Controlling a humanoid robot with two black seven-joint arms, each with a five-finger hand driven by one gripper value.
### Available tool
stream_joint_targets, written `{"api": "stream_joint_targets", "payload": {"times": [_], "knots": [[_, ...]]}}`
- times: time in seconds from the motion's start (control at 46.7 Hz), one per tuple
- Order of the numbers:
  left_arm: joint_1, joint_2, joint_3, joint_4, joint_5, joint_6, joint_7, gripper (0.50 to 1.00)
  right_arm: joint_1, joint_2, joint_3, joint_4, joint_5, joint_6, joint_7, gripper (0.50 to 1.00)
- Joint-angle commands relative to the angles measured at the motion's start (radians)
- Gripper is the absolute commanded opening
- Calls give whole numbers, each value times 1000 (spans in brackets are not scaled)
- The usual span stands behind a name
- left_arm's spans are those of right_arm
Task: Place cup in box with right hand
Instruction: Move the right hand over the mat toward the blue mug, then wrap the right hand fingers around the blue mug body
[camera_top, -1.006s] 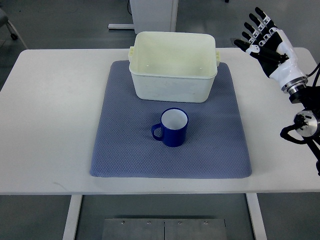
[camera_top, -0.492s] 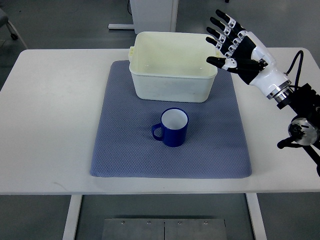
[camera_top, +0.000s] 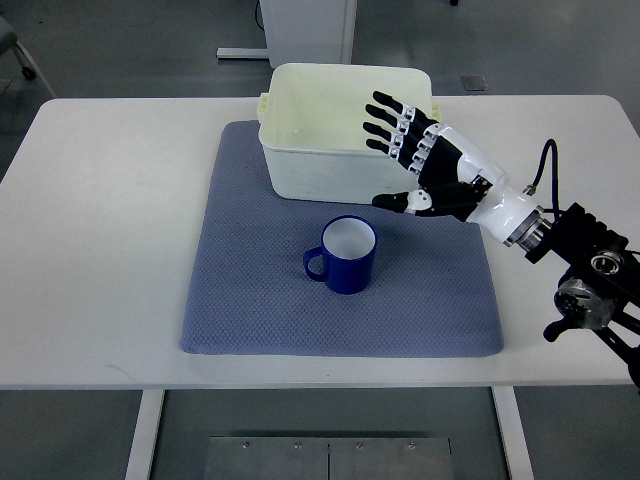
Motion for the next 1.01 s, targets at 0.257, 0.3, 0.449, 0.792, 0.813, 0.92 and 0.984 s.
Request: {"api": "stream_joint_targets", "payload": {"times": [0.257,0.3,0.449,0.792,0.813,0.92,0.984], "knots": [[0,0,0,1,-1,0,0,1000,-10,12,-49,-24,-21,-54,17,983],[0,0,0,0,0,0,0,1000,-13,12,-58,-30,-21,-71,18,983],[0,0,0,0,-1,0,0,1000,-13,14,-98,-47,-23,-111,49,983],[0,0,0,0,0,0,0,1000,-13,49,-190,-70,-23,-193,94,983],[0,0,0,0,0,0,0,1000,-12,54,-194,-73,-23,-197,95,983],[0,0,0,0,0,0,0,1000,-12,75,-210,-87,-23,-219,104,983],[-1,0,0,0,-1,0,0,1000,-12,86,-222,-102,-23,-229,112,983]]}}
